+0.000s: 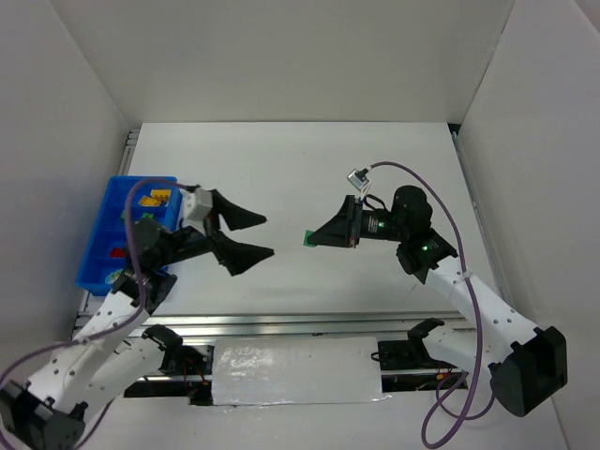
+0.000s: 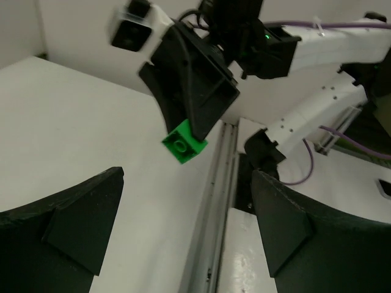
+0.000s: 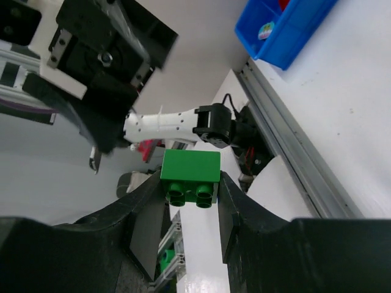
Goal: Sort the legos into containers by color
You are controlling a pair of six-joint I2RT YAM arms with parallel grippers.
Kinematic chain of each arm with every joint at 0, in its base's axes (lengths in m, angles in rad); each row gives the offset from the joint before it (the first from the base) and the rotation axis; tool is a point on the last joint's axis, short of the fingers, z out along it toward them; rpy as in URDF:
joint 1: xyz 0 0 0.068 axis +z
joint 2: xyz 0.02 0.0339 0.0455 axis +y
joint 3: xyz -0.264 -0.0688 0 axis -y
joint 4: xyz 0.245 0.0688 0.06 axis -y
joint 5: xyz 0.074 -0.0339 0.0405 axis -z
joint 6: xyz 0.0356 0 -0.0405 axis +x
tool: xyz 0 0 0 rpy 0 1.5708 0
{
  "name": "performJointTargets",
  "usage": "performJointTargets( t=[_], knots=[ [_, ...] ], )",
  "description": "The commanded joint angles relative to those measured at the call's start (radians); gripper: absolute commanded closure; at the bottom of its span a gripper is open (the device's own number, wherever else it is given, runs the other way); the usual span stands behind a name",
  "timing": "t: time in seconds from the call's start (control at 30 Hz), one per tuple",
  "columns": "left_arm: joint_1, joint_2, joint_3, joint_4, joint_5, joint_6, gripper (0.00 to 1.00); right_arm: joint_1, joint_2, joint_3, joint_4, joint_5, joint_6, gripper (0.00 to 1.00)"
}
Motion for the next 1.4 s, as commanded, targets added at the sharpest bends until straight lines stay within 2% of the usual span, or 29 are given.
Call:
performJointTargets(
  t=[0.0, 0.03, 0.07, 0.17, 0.23, 0.37, 0.47, 0.57, 0.67, 0.77, 1.0, 1.23, 1.3, 1.37],
  knots=[
    [-0.212, 0.109, 0.095, -0.007, -0.141, 0.187, 0.03, -0.005, -0.011, 0.023, 0.100, -0.082, 0.072, 1.00],
    [-0.301, 0.128, 0.101, -0.054, -0.178, 0.235, 0.03, -0.005, -0.014, 0.023, 0.102, -0.095, 0.086, 1.00],
    [-0.338, 0.128, 0.104, -0.072, -0.224, 0.320, 0.02, -0.005, -0.019, 0.021, 0.099, -0.110, 0.089, 1.00],
    [-0.448, 0.122, 0.106, -0.118, -0.401, 0.442, 0.01, -0.008, -0.022, 0.029, 0.057, -0.130, 0.083, 1.00],
    [-0.478, 0.131, 0.121, -0.141, -0.477, 0.546, 0.01, -0.006, -0.011, 0.037, 0.039, -0.176, 0.087, 1.00],
    [-0.516, 0.154, 0.164, -0.168, -0.511, 0.625, 0.01, -0.005, -0.019, 0.041, 0.014, -0.217, 0.084, 1.00],
    [-0.528, 0.188, 0.214, -0.191, -0.495, 0.623, 0.01, -0.005, -0.036, 0.029, -0.030, -0.213, 0.058, 1.00],
    [-0.531, 0.234, 0.253, -0.213, -0.463, 0.620, 0.03, -0.003, -0.041, -0.003, 0.039, -0.220, 0.106, 1.00],
    [-0.536, 0.249, 0.254, -0.213, -0.427, 0.607, 0.09, 0.001, -0.028, -0.014, 0.080, -0.225, 0.130, 1.00],
    [-0.536, 0.248, 0.248, -0.224, -0.409, 0.597, 0.14, 0.000, -0.021, -0.037, 0.203, -0.240, 0.201, 1.00],
    [-0.536, 0.241, 0.244, -0.247, -0.378, 0.582, 0.18, 0.003, -0.014, -0.017, 0.209, -0.233, 0.216, 1.00],
    [-0.536, 0.277, 0.268, -0.208, -0.367, 0.559, 0.32, 0.023, -0.007, -0.025, 0.237, -0.222, 0.236, 1.00],
    [-0.536, 0.287, 0.279, -0.196, -0.369, 0.545, 0.38, 0.026, 0.002, -0.022, 0.243, -0.222, 0.239, 1.00],
    [-0.538, 0.295, 0.285, -0.187, -0.361, 0.542, 0.49, 0.028, 0.008, -0.020, 0.252, -0.220, 0.245, 1.00]
  ],
)
